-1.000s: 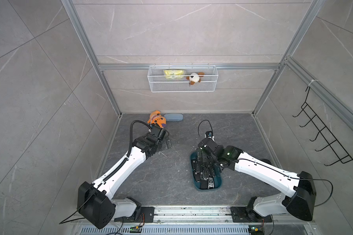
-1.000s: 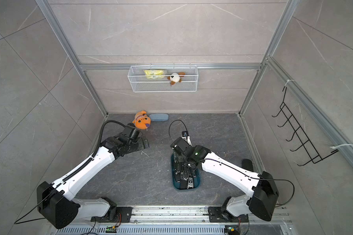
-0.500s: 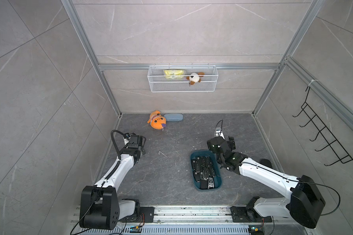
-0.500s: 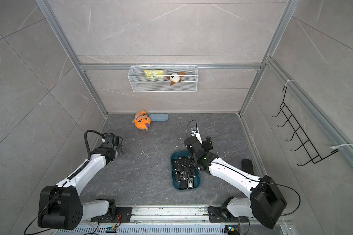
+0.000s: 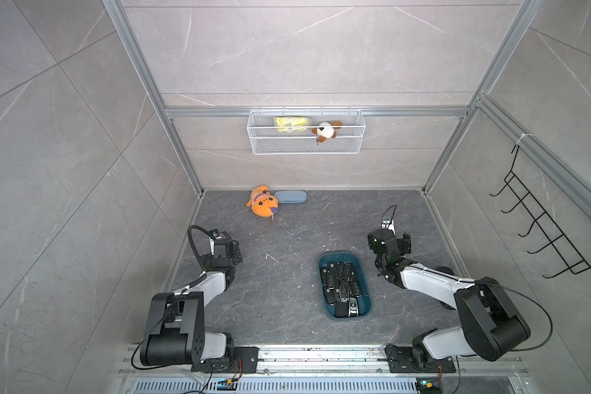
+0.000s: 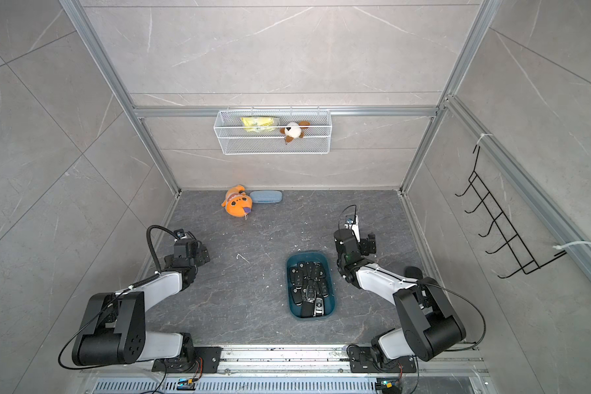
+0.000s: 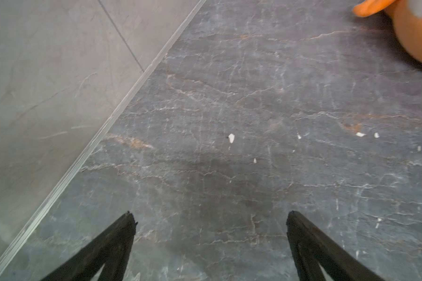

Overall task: Place the car key into the storage box
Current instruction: Reset both arms

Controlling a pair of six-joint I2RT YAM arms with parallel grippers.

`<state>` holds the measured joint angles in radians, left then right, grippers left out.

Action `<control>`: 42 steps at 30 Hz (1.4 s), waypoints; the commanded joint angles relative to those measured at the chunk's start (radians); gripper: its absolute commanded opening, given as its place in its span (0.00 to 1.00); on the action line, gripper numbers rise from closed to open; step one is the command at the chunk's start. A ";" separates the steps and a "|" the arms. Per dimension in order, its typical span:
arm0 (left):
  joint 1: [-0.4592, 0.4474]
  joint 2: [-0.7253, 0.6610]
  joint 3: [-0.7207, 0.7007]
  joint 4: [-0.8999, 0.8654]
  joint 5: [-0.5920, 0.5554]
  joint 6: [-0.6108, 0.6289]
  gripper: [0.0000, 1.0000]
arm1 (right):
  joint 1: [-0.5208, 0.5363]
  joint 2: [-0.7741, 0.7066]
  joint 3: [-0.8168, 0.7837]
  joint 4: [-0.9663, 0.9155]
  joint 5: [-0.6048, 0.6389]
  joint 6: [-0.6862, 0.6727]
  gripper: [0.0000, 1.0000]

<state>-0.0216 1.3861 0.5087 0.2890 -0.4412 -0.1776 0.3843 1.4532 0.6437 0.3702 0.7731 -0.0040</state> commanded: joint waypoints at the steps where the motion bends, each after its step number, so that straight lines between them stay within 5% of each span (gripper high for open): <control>1: 0.010 0.016 -0.031 0.255 0.063 0.089 1.00 | -0.045 0.023 -0.012 0.013 -0.053 0.017 1.00; 12: 0.052 0.080 -0.123 0.490 0.249 0.133 1.00 | -0.130 0.039 -0.248 0.469 -0.249 -0.011 1.00; 19: 0.054 0.114 -0.153 0.563 0.279 0.145 1.00 | -0.212 0.043 -0.325 0.562 -0.491 0.014 1.00; 20: 0.054 0.114 -0.153 0.565 0.279 0.145 1.00 | -0.218 0.107 -0.341 0.706 -0.486 -0.003 1.00; 22: 0.053 0.114 -0.154 0.565 0.280 0.145 1.00 | -0.224 0.051 -0.309 0.527 -0.497 0.029 1.00; 24: 0.054 0.114 -0.158 0.573 0.276 0.147 1.00 | -0.229 0.093 -0.318 0.633 -0.495 0.006 1.00; 42: 0.054 0.115 -0.153 0.569 0.277 0.150 1.00 | -0.230 0.079 -0.313 0.596 -0.498 0.015 1.00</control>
<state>0.0273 1.4971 0.3542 0.8055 -0.1726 -0.0525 0.1566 1.5280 0.3286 0.9401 0.2832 0.0036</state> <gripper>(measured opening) 0.999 0.996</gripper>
